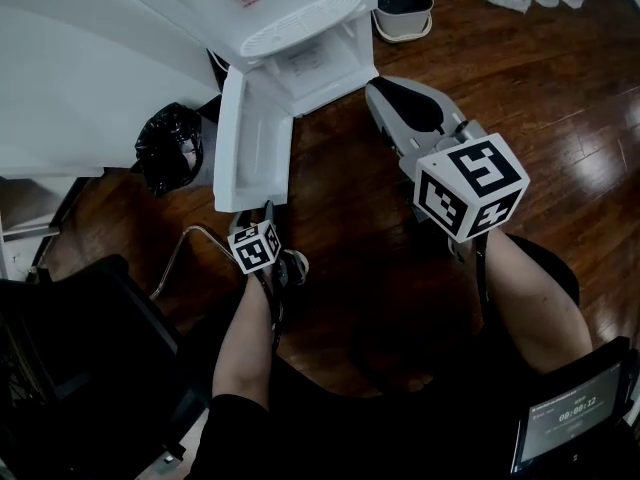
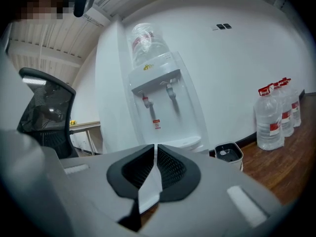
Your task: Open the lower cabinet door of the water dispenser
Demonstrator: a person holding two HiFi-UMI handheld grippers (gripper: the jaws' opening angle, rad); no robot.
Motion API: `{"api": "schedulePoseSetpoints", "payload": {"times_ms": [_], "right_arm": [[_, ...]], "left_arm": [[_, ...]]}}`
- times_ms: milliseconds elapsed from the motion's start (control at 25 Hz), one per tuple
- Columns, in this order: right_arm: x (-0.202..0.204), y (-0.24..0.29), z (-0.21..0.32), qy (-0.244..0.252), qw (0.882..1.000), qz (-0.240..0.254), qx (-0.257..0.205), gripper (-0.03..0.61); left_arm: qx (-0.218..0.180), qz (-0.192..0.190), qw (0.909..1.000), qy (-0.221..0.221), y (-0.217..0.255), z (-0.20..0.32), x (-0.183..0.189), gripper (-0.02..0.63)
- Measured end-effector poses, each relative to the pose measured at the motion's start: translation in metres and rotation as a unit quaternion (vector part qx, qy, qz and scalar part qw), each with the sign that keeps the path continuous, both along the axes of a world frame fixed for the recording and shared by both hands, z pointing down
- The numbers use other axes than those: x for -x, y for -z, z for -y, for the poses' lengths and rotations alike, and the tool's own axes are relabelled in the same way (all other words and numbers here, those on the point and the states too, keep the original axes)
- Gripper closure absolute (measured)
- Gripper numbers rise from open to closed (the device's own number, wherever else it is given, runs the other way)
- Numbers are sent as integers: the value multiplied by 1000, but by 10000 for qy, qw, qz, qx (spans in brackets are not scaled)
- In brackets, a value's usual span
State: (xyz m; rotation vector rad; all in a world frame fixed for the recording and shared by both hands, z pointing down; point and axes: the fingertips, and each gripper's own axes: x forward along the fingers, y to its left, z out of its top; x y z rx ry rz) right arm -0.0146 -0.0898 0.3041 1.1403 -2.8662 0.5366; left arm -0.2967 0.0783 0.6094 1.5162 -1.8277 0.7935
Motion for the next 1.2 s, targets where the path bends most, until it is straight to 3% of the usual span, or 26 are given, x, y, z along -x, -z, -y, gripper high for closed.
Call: {"api": "schedulePoseSetpoints", "payload": {"times_ms": [280, 520, 680, 1200], "right_arm": [[-19, -2, 12, -103, 9997, 61, 203, 558], [-31, -1, 8, -119, 9997, 123, 152, 558], [-42, 1, 9, -210, 9994, 224, 165, 558], [-49, 15, 9, -260, 9989, 369, 117, 558]], "left_arm": [[266, -44, 9947, -988, 0, 1, -82, 373], [87, -207, 9859, -1656, 1, 25, -141, 377], [-76, -76, 9758, -2184, -4, 42, -177, 379], [-449, -125, 9642, -2609, 2, 101, -238, 408]]}}
